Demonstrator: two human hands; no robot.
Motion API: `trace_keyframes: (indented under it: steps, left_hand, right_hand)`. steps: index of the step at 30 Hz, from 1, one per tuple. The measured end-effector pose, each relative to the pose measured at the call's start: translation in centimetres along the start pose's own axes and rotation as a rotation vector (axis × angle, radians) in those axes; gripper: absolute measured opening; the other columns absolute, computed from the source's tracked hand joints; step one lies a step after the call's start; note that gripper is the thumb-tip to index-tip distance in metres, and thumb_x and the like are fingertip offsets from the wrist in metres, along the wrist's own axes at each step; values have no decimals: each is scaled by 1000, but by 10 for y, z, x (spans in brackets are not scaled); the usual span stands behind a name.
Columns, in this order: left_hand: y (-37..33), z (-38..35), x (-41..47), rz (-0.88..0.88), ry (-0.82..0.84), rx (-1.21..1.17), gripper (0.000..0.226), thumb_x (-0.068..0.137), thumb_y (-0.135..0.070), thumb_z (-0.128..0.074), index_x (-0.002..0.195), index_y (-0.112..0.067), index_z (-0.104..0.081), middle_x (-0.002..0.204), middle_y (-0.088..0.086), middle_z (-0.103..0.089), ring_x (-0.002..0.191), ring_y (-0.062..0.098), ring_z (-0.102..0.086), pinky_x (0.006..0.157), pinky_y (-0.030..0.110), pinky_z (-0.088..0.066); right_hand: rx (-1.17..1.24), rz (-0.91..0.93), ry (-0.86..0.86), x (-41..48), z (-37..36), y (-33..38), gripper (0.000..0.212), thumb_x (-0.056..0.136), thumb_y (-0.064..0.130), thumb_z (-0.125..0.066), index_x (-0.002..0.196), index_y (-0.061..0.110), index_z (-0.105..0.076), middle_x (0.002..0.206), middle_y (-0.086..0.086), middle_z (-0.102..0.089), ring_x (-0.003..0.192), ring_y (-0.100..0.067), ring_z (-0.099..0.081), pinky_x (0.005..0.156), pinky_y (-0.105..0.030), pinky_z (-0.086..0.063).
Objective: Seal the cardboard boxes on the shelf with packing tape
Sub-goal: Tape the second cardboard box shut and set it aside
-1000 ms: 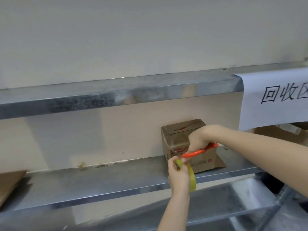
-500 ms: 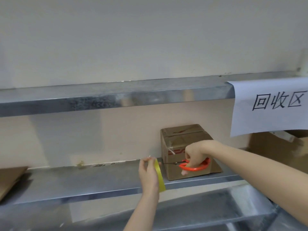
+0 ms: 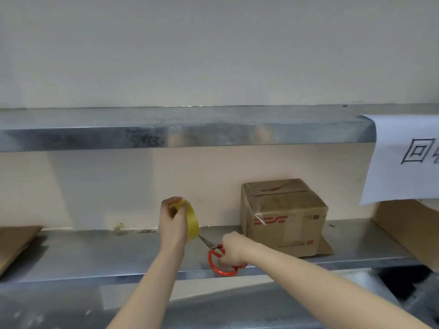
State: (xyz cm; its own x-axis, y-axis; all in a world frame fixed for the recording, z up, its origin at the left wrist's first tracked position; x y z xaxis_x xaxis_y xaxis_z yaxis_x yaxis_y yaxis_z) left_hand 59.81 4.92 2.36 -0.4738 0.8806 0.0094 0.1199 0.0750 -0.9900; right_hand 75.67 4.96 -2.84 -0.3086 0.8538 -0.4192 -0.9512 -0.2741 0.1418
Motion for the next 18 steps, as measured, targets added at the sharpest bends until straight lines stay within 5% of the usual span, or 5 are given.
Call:
trace_keyframes:
  steps: [3, 8, 12, 14, 18]
  left_hand:
    - [0, -4, 25, 15, 105, 71, 19, 88, -18, -60, 91, -37, -59, 107, 7, -68, 103, 26, -61, 79, 35, -47]
    - [4, -25, 51, 32, 295, 131, 17, 90, -12, -57, 95, -28, -59, 102, 10, -70, 90, 25, -62, 66, 26, -46]
    - [11, -44, 56, 66, 436, 149, 14, 91, -3, -55, 99, -15, -56, 96, 12, -69, 85, 21, -63, 48, 12, -46]
    - [16, -52, 58, 84, 487, 167, 17, 90, -3, -57, 95, -19, -55, 97, 12, -70, 89, 20, -67, 53, 15, -48]
    - [27, -64, 59, 103, 523, 197, 16, 89, -6, -59, 86, -21, -53, 96, 14, -72, 91, 23, -68, 67, 28, -48]
  right_hand:
    - [63, -63, -58, 24, 6, 6, 35, 92, 30, -56, 66, 10, -47, 72, -10, -53, 76, -30, -58, 53, -26, -37]
    - [138, -128, -148, 59, 6, 2, 37, 93, 26, -55, 124, 5, -55, 122, -14, -59, 109, -30, -60, 74, -28, -42]
    - [99, -142, -134, 61, -3, -4, 39, 93, 19, -56, 129, 7, -49, 127, -15, -57, 113, -30, -57, 82, -29, -45]
    - [94, -127, -129, 60, -2, -4, 41, 94, 21, -54, 132, 6, -48, 131, -16, -55, 117, -32, -54, 88, -31, -45]
    - [134, -139, -129, 60, 17, -8, 30, 94, 27, -51, 108, 2, -59, 111, -18, -64, 85, -30, -57, 68, -31, -45]
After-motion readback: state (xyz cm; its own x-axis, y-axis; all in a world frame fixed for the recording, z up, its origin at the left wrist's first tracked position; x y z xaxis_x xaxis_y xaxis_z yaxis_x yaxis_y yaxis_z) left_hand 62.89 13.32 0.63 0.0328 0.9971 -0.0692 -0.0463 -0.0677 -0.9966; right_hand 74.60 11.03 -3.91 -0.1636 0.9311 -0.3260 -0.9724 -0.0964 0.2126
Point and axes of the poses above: each hand's wrist, its own x-axis towards the middle knuckle, its own z-axis out of the back of the hand, y = z × x, the point moved 9 cm from there along x, towards the middle knuckle
